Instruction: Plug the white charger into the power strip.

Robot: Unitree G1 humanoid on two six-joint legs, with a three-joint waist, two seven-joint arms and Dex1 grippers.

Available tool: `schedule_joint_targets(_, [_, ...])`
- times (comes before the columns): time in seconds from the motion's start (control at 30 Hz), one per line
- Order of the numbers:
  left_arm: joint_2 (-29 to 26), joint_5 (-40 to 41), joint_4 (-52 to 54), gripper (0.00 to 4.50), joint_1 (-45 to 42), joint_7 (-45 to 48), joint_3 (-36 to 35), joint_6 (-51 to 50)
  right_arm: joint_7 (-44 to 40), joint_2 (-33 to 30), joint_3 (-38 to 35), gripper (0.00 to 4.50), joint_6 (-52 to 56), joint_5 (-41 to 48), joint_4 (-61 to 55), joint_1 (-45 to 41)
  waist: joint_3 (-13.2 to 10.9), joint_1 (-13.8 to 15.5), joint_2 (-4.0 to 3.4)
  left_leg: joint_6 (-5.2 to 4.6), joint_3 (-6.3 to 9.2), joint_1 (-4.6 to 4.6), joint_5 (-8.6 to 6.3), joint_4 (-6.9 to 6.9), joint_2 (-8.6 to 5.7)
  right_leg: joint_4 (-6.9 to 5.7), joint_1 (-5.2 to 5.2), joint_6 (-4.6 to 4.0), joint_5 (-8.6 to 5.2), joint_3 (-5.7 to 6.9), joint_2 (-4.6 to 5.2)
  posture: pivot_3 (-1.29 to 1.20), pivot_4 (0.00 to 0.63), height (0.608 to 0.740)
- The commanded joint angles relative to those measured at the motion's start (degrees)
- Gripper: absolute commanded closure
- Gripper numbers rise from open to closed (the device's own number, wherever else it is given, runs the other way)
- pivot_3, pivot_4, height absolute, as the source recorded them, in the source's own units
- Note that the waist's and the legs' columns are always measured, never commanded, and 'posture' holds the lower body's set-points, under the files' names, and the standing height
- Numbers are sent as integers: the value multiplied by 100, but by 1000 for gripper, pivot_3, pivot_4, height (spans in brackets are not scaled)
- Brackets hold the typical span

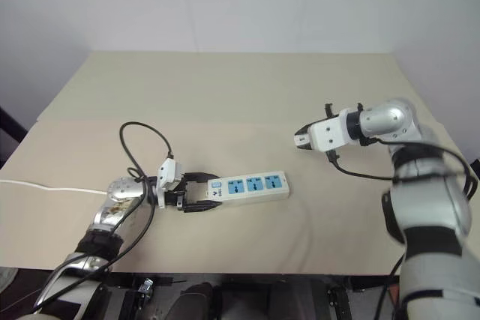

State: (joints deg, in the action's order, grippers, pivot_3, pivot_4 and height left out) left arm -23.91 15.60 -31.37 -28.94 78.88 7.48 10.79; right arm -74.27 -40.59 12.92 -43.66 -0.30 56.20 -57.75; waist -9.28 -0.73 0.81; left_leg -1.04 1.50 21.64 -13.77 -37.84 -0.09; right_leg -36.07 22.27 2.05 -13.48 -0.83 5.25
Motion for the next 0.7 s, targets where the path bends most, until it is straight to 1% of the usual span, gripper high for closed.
schedule_joint_targets(0.03, [55, -220, -600, 1273, -396, 513, 201, 465, -137, -401, -764, 3383, 3801, 2493, -3628, 1175, 2, 46, -15, 0, 8, 21, 0, 0, -2, -6, 11, 1, 1, 6, 4, 0, 150, 740])
schedule_joint_targets(0.07, [58, -246, -771, 1273, -486, 655, 233, 579, 6, -485, -875, 3383, 4417, 2839, -4324, 1519, 5, 66, -21, 0, 7, 33, 0, -1, -1, -5, 28, 1, 1, 3, 4, 0, 150, 740])
schedule_joint_targets(0.17, [114, -267, -1215, 1273, -708, 936, 250, 762, 462, -543, -1050, 3383, 5616, 3527, -5881, 2386, 8, 115, -21, -3, 6, 58, -2, 0, -6, -1, 53, 1, 1, 7, 3, 0, 150, 740])
schedule_joint_targets(0.23, [161, -247, -1444, 1273, -836, 1113, 237, 742, 835, -415, -1047, 3383, 6145, 3722, -6518, 2740, 9, 111, -18, -8, 1, 58, -4, 0, -10, 16, 53, 1, 0, 6, 0, 0, 150, 740])
schedule_joint_targets(0.3, [197, -257, -1632, 1273, -942, 1208, 207, 809, 1100, -236, -987, 3383, 6574, 3875, -6874, 2923, 9, 106, -16, -8, -4, 55, -4, -3, -13, 21, 51, 2, 0, 4, -3, 0, 150, 740])
schedule_joint_targets(0.4, [225, -303, -1803, 1273, -1042, 1267, 181, 930, 1462, 121, -907, 3383, 6867, 3855, -7143, 3039, 9, 102, -16, -8, -10, 45, -4, -8, -14, 10, 47, 2, 0, 0, -6, 0, 150, 740])
schedule_joint_targets(0.5, [245, -320, -1856, 1273, -1082, 1274, 150, 991, 1618, 449, -685, 3383, 6533, 3341, -7061, 3063, 10, 93, -14, -8, -12, 41, -4, -9, -11, 11, 40, 3, -1, 3, -14, 0, 150, 740])
schedule_joint_targets(0.57, [253, -328, -1859, 1273, -1082, 1281, 137, 995, 1612, 538, -618, 3383, 6456, 3156, -6944, 3033, 10, 98, -14, -8, -14, 46, -4, -9, -12, 13, 42, 4, -1, 6, -16, 0, 150, 740])
schedule_joint_targets(0.7, [222, -373, -1889, 1273, -1056, 1269, 121, 1014, 1644, 706, -600, 3383, 6607, 3062, -6679, 2912, 10, 100, -13, -8, -16, 48, -4, -10, -14, 15, 43, 4, 0, 5, -14, 0, 150, 740])
